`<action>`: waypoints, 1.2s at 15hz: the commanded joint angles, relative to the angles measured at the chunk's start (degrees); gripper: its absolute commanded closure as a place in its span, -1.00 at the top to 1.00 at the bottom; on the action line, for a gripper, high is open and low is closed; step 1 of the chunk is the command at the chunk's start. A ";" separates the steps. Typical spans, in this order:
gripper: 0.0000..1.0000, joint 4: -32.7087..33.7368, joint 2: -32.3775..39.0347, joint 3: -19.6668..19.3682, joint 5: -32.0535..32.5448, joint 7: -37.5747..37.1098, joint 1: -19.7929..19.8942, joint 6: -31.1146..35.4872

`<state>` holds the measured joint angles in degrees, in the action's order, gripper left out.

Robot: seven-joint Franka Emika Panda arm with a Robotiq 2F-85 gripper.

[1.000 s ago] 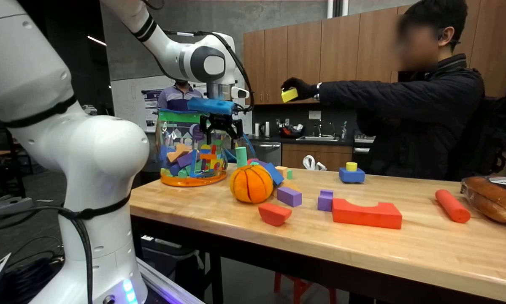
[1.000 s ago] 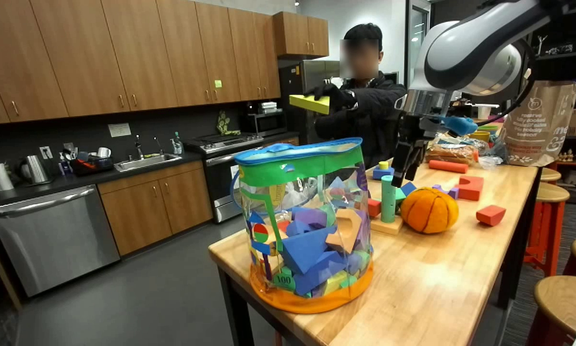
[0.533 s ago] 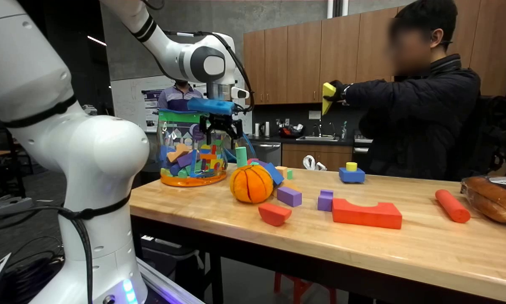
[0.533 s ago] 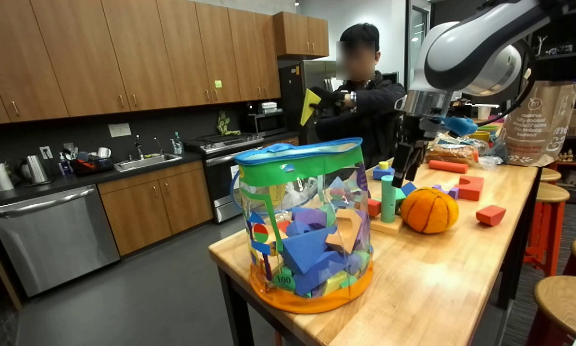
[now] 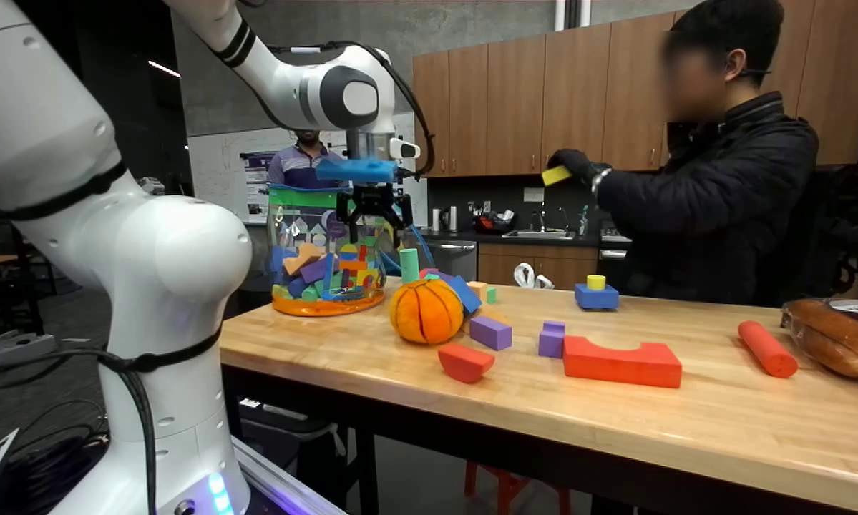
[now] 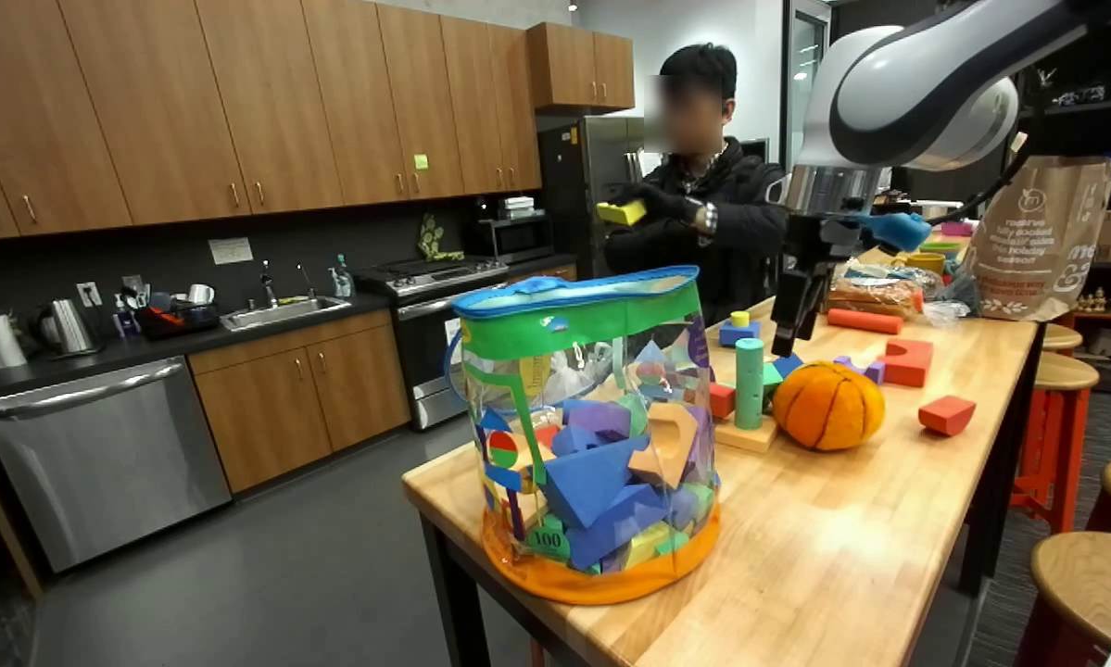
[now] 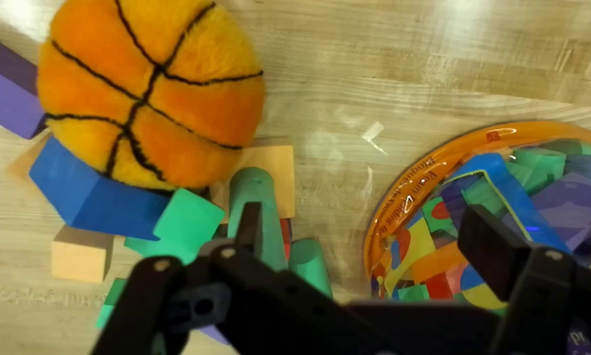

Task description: Put a purple item in the plastic bag on the table

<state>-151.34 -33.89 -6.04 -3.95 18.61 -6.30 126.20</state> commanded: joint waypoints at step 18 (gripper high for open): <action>1.00 17.81 -3.66 10.46 19.21 1.00 -1.05 -0.41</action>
<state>-137.08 -40.42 2.02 12.82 18.83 -6.18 125.29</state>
